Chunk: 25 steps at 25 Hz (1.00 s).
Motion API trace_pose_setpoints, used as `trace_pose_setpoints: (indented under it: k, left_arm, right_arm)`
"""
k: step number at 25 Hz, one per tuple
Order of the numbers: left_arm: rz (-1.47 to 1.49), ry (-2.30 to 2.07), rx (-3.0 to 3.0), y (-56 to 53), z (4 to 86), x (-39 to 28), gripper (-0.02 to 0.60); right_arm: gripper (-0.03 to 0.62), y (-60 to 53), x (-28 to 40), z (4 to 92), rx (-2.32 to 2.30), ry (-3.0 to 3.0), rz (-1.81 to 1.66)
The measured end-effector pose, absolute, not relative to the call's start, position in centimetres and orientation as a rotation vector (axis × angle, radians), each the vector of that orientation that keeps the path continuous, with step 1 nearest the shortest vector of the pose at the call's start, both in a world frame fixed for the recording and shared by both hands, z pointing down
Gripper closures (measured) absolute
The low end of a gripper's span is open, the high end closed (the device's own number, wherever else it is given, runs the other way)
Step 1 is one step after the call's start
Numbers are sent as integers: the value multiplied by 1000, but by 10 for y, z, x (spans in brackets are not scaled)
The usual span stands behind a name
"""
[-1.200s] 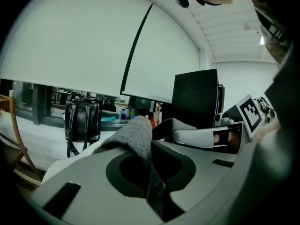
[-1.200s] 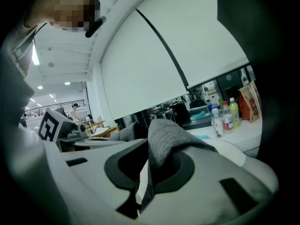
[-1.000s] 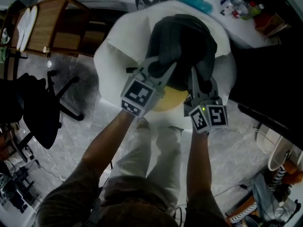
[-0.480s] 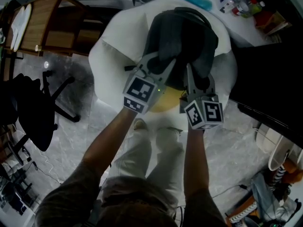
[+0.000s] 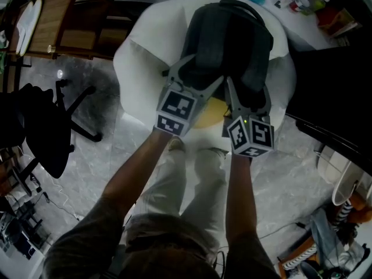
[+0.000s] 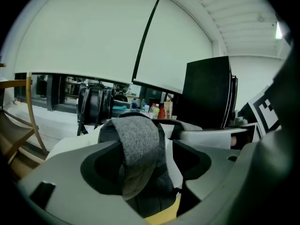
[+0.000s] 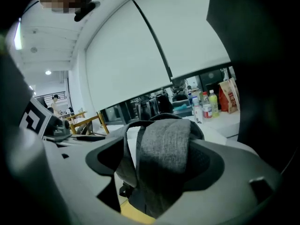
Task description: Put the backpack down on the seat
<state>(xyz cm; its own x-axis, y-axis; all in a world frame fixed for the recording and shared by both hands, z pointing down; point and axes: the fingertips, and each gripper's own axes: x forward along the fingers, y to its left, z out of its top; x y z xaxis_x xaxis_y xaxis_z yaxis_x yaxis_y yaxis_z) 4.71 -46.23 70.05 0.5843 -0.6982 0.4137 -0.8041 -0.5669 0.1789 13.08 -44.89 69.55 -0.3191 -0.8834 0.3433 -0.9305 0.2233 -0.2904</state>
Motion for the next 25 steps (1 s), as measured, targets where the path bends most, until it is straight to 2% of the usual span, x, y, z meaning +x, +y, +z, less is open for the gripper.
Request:
trace_pose_setpoints:
  k: [4,7,11,13,14,16,18,19,22,23,25]
  left_arm:
    - [430,-1228,2452,-453,688,42,241]
    - [421,-1223,2445,-441,670,40,242]
    - [421,-1180,2444,-423,639,41,285]
    - [426,-1161,2443,-413,621,40,317]
    - [429,-1157,2440,-409,612,38,360]
    - [434,-1153,2427,-398,594,35,396]
    - [424,-1142,2418,-389,574,34,464]
    - [414,-1137,2418,-385,563,33,466]
    - [408,-1138,2420,-371,531,31,574]
    - [414,-1136,2418,-366,522,31,581]
    - [428,-1128,2407,-355,506,31,581]
  right_arm:
    - [181,-435,133,689,1792,-2326,720]
    - [181,-422,134,673,1813,-2319,741]
    - [206,-405,124,645,1789,-2322,767]
    - [253,-396,116,630,1753,-2330,788]
    - [269,-391,111,622,1734,-2338,796]
    - [318,-380,103,604,1709,-2355,809]
    - [361,-371,97,585,1708,-2373,822]
    - [408,-367,95,575,1708,-2383,824]
    - [546,-354,88,545,1702,-2396,804]
    - [593,-350,86,536,1699,-2396,800]
    - [592,-342,80,517,1683,-2399,806]
